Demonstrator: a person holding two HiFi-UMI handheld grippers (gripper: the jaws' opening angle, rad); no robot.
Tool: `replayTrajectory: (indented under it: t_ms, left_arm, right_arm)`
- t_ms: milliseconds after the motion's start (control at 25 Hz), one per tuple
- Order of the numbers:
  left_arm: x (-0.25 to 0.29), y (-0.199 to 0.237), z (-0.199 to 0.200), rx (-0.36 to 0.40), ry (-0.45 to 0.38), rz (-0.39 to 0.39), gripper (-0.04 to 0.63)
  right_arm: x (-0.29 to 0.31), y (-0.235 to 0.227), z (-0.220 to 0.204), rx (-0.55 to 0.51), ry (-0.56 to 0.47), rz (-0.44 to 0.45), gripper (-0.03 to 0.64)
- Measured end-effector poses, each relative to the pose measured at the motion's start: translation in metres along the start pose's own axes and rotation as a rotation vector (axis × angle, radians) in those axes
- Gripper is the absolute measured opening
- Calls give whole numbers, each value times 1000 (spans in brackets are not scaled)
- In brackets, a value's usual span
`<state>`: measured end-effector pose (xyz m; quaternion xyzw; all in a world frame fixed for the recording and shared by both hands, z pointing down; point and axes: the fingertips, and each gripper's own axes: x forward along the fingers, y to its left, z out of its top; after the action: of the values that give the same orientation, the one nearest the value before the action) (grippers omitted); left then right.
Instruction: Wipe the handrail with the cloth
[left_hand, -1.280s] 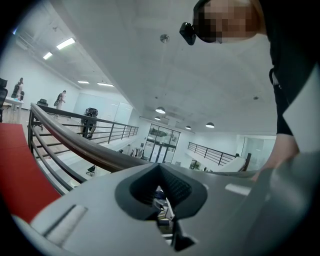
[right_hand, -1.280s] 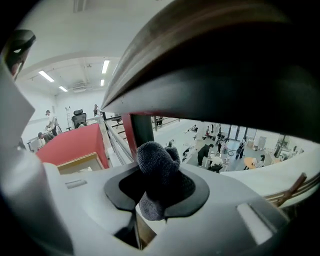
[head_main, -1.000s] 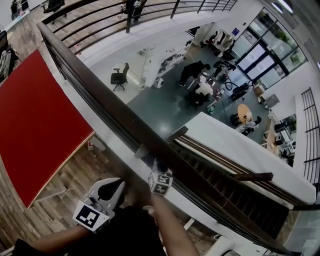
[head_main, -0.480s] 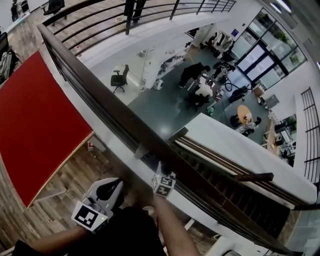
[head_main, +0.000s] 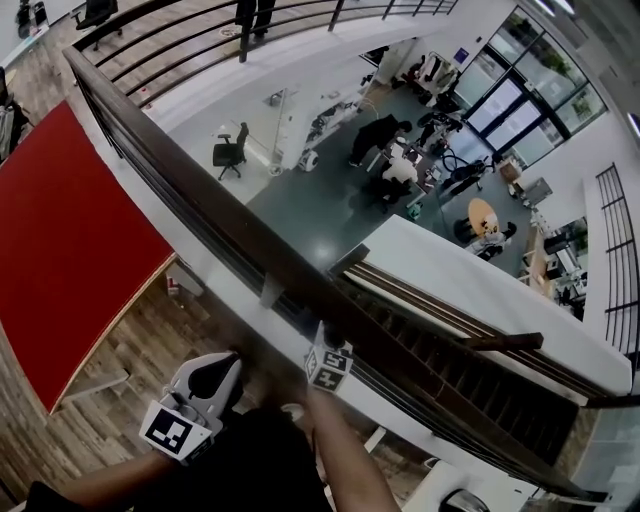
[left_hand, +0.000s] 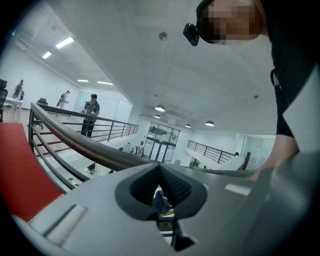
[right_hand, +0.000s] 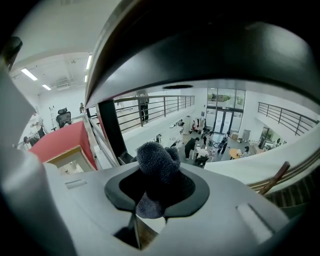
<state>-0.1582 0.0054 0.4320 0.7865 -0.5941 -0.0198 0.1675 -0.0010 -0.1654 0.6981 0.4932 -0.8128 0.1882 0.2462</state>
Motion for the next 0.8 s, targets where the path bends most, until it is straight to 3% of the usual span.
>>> replayTrajectory:
  t_ms: [280, 800]
  left_arm:
    - [5, -17, -4, 74, 4, -20, 0]
    - [9, -40, -11, 66, 11, -21, 0]
  right_arm:
    - [-12, -14, -7, 6, -3, -30, 92]
    - [-26, -38, -19, 38, -6, -29, 92]
